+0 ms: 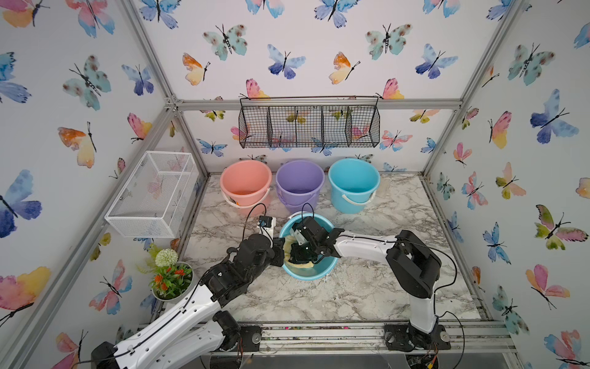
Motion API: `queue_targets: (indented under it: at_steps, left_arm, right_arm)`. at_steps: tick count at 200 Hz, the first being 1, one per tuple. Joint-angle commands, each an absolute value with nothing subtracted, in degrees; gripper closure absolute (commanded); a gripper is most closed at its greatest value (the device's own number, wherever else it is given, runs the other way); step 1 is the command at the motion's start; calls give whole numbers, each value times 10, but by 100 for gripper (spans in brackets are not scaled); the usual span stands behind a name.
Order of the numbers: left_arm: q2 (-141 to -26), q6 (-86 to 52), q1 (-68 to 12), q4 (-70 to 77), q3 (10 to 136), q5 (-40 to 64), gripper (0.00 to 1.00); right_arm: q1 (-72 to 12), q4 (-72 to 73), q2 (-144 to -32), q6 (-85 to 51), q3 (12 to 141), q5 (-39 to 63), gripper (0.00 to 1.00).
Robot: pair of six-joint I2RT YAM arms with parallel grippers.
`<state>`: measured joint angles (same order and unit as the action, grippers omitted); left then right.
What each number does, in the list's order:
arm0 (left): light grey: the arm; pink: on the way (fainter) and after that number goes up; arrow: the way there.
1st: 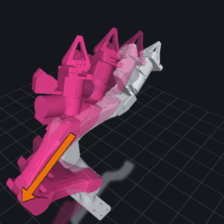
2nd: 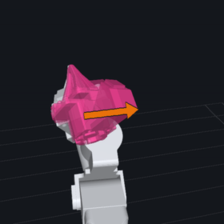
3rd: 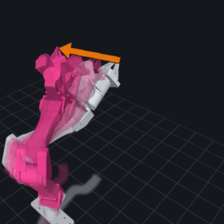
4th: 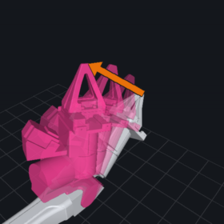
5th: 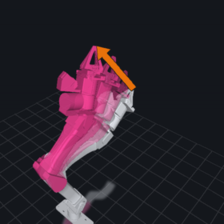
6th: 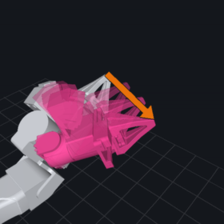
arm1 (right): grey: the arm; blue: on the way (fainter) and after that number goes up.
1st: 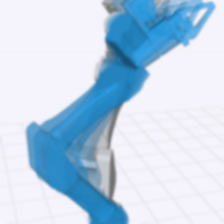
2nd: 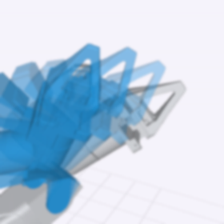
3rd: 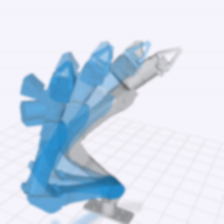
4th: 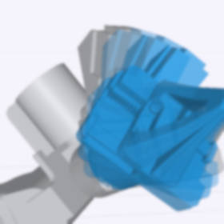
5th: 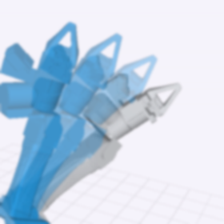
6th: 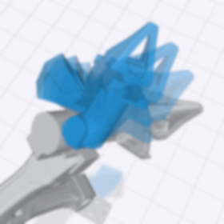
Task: Wipe the inside of the bucket with a cloth
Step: Wipe the dirt from the inside of the bucket.
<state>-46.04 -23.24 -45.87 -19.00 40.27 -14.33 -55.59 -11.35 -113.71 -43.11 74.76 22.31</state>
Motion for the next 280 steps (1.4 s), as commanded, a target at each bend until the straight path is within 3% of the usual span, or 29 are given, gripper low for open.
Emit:
queue_targets:
  at_steps: [1, 78, 164, 280]
  left_arm:
    - [-459, -217, -468, -157, 400, -105, 100]
    - [-469, -208, -468, -155, 395, -112, 100]
    - [-477, -209, -468, -152, 396, -114, 100]
    - [-481, -208, -468, -152, 410, -104, 100]
  right_arm:
    - [-572, -207, -1191, -405, 752, 232, 98]
    - [-572, -340, -1116, -343, 771, 312, 98]
    - [-572, -549, -997, -308, 814, 295, 98]
    - [-572, -611, -1026, -275, 812, 217, 98]
